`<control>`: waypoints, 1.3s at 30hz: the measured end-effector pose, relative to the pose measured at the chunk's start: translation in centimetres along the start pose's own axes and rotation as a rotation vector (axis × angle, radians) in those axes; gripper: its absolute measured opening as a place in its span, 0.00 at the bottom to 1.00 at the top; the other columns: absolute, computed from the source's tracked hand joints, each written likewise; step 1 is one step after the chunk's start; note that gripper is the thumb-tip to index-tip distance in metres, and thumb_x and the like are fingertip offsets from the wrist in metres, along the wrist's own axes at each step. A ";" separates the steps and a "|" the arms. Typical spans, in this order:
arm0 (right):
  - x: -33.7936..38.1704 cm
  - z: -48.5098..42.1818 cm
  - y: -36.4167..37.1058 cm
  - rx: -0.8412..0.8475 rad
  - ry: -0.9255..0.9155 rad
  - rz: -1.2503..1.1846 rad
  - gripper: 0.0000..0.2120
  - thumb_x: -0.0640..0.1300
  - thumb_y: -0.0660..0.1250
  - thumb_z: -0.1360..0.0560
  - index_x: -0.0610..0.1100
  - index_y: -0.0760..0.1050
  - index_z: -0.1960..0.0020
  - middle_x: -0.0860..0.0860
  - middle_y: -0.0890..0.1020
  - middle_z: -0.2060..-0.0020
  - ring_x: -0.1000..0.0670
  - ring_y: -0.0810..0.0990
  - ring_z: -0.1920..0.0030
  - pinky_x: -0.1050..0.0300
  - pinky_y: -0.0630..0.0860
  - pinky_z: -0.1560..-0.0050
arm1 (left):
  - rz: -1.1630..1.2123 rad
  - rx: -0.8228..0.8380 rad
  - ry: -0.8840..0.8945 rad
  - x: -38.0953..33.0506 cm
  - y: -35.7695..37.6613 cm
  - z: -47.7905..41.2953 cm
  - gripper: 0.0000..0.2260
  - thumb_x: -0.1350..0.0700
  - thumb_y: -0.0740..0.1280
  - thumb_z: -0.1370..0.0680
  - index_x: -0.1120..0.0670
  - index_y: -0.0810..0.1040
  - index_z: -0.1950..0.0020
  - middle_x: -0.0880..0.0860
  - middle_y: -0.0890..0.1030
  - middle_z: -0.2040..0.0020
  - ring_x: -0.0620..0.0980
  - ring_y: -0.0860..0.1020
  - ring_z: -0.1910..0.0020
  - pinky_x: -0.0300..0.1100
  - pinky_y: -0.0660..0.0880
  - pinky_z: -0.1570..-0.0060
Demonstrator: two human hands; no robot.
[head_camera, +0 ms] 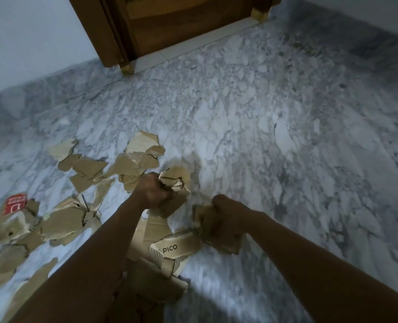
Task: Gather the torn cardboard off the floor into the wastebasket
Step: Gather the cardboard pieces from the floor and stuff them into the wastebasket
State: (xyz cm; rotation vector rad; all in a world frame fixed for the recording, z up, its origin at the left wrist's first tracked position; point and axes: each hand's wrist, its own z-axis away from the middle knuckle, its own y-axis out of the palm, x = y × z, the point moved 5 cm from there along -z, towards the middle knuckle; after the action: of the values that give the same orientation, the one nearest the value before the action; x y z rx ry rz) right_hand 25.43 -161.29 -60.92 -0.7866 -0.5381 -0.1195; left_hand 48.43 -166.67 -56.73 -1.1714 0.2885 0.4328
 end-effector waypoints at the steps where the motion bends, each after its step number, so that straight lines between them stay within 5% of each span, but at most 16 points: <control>1: 0.3 -0.3 1.2 -0.011 -0.002 0.042 0.35 0.67 0.72 0.46 0.56 0.66 0.44 0.54 0.74 0.47 0.47 0.78 0.49 0.49 0.78 0.50 | 0.019 0.004 0.002 0.5 0.1 0.4 0.17 0.50 0.78 0.32 0.55 0.84 0.46 0.56 0.85 0.50 0.54 0.81 0.50 0.43 0.76 0.52; 4: 1.4 -0.3 2.5 -0.171 -0.067 0.255 0.26 0.64 0.71 0.37 0.54 0.67 0.46 0.54 0.75 0.47 0.47 0.73 0.47 0.47 0.70 0.46 | 0.089 0.022 0.014 1.7 0.4 1.3 0.18 0.52 0.79 0.33 0.54 0.84 0.45 0.52 0.85 0.49 0.51 0.81 0.49 0.44 0.77 0.47; 7: 1.7 -0.6 2.6 -0.198 -0.074 0.360 0.32 0.68 0.69 0.35 0.51 0.68 0.40 0.50 0.75 0.44 0.45 0.73 0.43 0.43 0.66 0.39 | 0.133 0.035 -0.005 2.7 0.4 1.7 0.20 0.49 0.78 0.36 0.52 0.83 0.45 0.51 0.85 0.50 0.52 0.81 0.48 0.45 0.77 0.47; 10: 1.5 -0.8 2.6 -0.157 -0.066 0.320 0.37 0.67 0.71 0.34 0.49 0.64 0.34 0.49 0.74 0.42 0.45 0.77 0.44 0.49 0.71 0.44 | 0.137 0.044 -0.014 3.3 0.4 1.7 0.23 0.48 0.77 0.37 0.50 0.82 0.44 0.50 0.84 0.48 0.51 0.80 0.47 0.43 0.76 0.47; 13: 1.0 -0.6 1.5 -0.195 -0.043 0.097 0.42 0.59 0.75 0.31 0.45 0.60 0.27 0.47 0.76 0.41 0.43 0.78 0.43 0.54 0.71 0.49 | 0.187 0.030 -0.018 3.4 0.2 1.6 0.20 0.51 0.78 0.35 0.50 0.83 0.44 0.49 0.84 0.48 0.51 0.80 0.47 0.40 0.73 0.50; 16: -0.3 0.0 -1.5 -0.358 0.045 -0.357 0.35 0.54 0.79 0.33 0.45 0.64 0.36 0.50 0.78 0.50 0.47 0.80 0.51 0.54 0.73 0.57 | 0.277 0.001 -0.032 3.3 0.0 1.6 0.18 0.54 0.78 0.32 0.52 0.83 0.43 0.51 0.84 0.48 0.50 0.79 0.47 0.40 0.73 0.48; 20: -0.8 0.9 -4.4 -0.411 0.101 -0.927 0.30 0.46 0.82 0.34 0.47 0.71 0.37 0.53 0.82 0.47 0.52 0.82 0.48 0.61 0.79 0.57 | 0.482 -0.004 -0.071 2.3 0.2 2.1 0.13 0.55 0.78 0.31 0.53 0.85 0.48 0.50 0.85 0.54 0.49 0.82 0.51 0.43 0.77 0.48; 24: 0.1 2.3 -6.4 -0.425 0.031 -1.156 0.20 0.45 0.79 0.31 0.47 0.81 0.40 0.50 0.86 0.48 0.47 0.84 0.45 0.49 0.82 0.45 | 0.672 0.084 -0.003 -2.9 0.3 2.9 0.07 0.58 0.73 0.26 0.58 0.83 0.49 0.44 0.79 0.68 0.43 0.77 0.65 0.37 0.71 0.63; 29: 0.2 5.8 -8.5 -0.495 0.033 -1.441 0.15 0.46 0.73 0.26 0.44 0.81 0.40 0.41 0.85 0.49 0.39 0.85 0.53 0.44 0.82 0.62 | 0.818 0.252 0.109 -11.7 -0.1 2.9 0.10 0.66 0.64 0.28 0.54 0.79 0.65 0.46 0.77 0.73 0.45 0.74 0.73 0.33 0.68 0.73; 32: -1.2 9.5 -10.3 -0.568 0.014 -1.591 0.17 0.47 0.67 0.24 0.39 0.79 0.40 0.40 0.83 0.53 0.40 0.83 0.59 0.50 0.79 0.69 | 0.870 0.307 0.195 -17.2 -0.4 2.9 0.07 0.61 0.62 0.38 0.51 0.73 0.75 0.50 0.73 0.72 0.51 0.70 0.70 0.41 0.66 0.65; 36: -3.5 16.9 -13.2 -0.763 -0.026 -1.569 0.14 0.47 0.63 0.22 0.40 0.77 0.41 0.43 0.83 0.59 0.42 0.82 0.62 0.52 0.78 0.68 | 0.829 0.382 0.343 -25.1 0.1 3.9 0.07 0.52 0.62 0.35 0.50 0.67 0.73 0.49 0.69 0.70 0.49 0.67 0.67 0.48 0.63 0.57; 39: -5.3 23.3 -15.0 -0.895 0.006 -1.565 0.21 0.49 0.69 0.28 0.39 0.79 0.39 0.41 0.84 0.52 0.40 0.82 0.54 0.50 0.79 0.65 | 0.685 0.415 0.421 -31.1 0.8 5.1 0.21 0.38 0.60 0.29 0.54 0.80 0.57 0.49 0.82 0.58 0.49 0.79 0.57 0.49 0.73 0.49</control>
State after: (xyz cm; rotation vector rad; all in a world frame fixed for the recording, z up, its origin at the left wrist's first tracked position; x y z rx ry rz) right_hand 6.70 -156.00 -40.46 -1.0388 -1.0121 -1.9069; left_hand 20.60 -167.13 -41.98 -0.7191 1.1103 0.6776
